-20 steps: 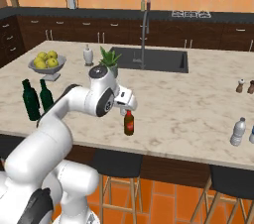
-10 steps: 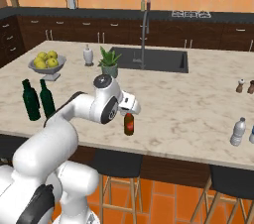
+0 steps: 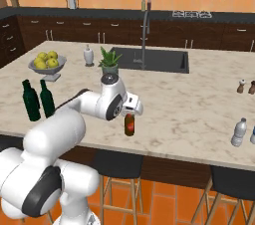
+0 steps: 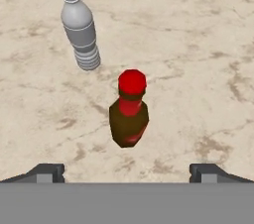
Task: Move the plastic bottles in the middle to the plastics group, and the glass bottles in the middle to the glass group.
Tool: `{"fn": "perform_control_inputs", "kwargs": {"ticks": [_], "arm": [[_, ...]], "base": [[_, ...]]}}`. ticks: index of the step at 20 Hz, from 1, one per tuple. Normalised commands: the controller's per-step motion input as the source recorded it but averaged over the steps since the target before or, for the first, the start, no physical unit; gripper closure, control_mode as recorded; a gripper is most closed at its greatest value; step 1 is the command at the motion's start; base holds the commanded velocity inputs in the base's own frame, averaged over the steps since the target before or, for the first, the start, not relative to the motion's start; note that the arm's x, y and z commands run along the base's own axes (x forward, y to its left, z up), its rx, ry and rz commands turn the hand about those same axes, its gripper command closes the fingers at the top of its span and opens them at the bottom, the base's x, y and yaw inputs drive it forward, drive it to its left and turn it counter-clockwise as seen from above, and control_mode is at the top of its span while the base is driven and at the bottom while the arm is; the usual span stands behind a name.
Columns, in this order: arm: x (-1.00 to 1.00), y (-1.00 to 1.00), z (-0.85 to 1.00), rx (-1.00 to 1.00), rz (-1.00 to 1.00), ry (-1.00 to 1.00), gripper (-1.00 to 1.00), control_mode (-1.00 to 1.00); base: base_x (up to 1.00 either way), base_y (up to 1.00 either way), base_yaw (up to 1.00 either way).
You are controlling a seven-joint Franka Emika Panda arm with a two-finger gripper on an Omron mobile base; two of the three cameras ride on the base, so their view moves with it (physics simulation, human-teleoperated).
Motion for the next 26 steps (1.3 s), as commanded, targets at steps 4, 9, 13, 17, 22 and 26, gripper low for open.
{"fn": "perform_control_inputs", "kwargs": {"ticks": [4, 9, 13, 17, 22, 26], "arm": [[0.02, 0.0, -0.47, 0.0, 0.01, 0.0, -1.0, -1.0], [0.0, 0.0, -0.32, 0.0, 0.01, -0.01, -1.0, -1.0], [0.03, 0.0, -0.04, 0.0, 0.02, -0.03, -1.0, -1.0], [0.26, 0.0, 0.0, 0.0, 0.01, 0.0, -1.0, -1.0], [0.24, 0.0, 0.06, 0.0, 0.0, 0.08, -1.0, -1.0], [0.14, -0.01, 0.0, 0.0, 0.0, 0.05, -1.0, -1.0]], "base": [[0.0, 0.0, 0.0], [0.0, 0.0, 0.0], [0.0, 0.0, 0.0], [0.0, 0.0, 0.0], [0.0, 0.0, 0.0], [0.0, 0.0, 0.0]]}}
